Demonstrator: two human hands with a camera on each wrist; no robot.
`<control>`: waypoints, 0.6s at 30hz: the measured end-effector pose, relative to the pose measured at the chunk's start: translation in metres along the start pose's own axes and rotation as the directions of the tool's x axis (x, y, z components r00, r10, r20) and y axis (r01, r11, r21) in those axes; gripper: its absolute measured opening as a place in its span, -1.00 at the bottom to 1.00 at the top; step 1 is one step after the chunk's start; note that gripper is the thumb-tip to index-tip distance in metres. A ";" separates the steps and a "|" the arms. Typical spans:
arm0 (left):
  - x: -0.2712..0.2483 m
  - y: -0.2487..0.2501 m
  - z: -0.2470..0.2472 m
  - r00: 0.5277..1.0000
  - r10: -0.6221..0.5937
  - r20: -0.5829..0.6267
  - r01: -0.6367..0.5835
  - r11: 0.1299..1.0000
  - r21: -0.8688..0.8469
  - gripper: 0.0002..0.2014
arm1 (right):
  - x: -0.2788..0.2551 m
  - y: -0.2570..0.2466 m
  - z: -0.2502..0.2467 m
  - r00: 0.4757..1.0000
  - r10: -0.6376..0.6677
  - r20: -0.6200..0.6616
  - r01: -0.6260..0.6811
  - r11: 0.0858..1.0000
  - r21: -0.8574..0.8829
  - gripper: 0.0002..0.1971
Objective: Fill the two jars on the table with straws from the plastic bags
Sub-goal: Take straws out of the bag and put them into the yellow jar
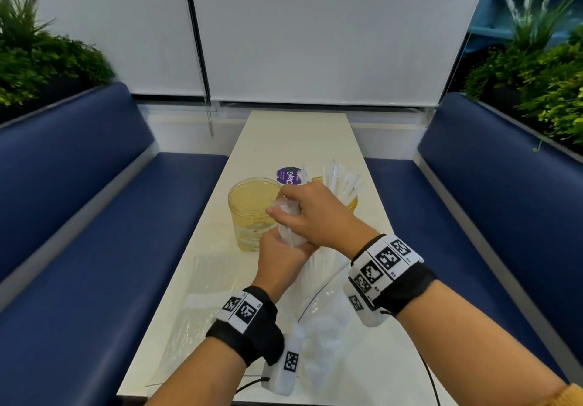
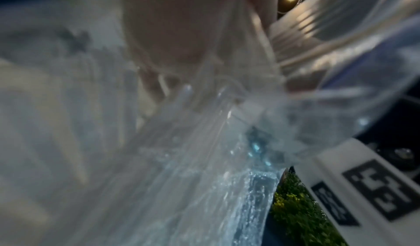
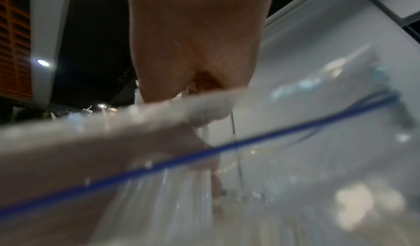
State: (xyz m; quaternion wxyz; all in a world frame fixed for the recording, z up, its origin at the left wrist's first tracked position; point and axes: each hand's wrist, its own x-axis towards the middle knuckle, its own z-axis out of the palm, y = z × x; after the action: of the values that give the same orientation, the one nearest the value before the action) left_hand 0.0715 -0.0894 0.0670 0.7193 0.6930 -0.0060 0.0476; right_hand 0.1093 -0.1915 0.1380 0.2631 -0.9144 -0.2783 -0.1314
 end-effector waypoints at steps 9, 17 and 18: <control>0.009 0.002 0.001 0.996 0.020 -0.088 -0.023 0.999 -0.035 -0.88 | -0.017 -0.002 0.024 0.903 0.424 0.060 -0.380 0.729 0.570 -0.03; 0.010 -0.001 -0.001 0.992 -0.045 -0.114 0.048 0.998 0.030 -0.82 | -0.019 0.000 0.050 0.925 0.378 0.049 -0.352 0.796 0.493 -0.76; 0.010 0.000 -0.003 0.995 -0.057 -0.085 0.059 0.998 0.026 -0.86 | -0.018 -0.001 0.049 0.931 0.364 0.027 -0.332 0.813 0.478 -0.75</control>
State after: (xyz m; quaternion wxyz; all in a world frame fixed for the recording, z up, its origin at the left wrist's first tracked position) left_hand 0.0813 -0.0854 0.0672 0.7102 0.7003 0.0451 0.0560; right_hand 0.0985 -0.1716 0.0910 0.5073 -0.8523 -0.1213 -0.0388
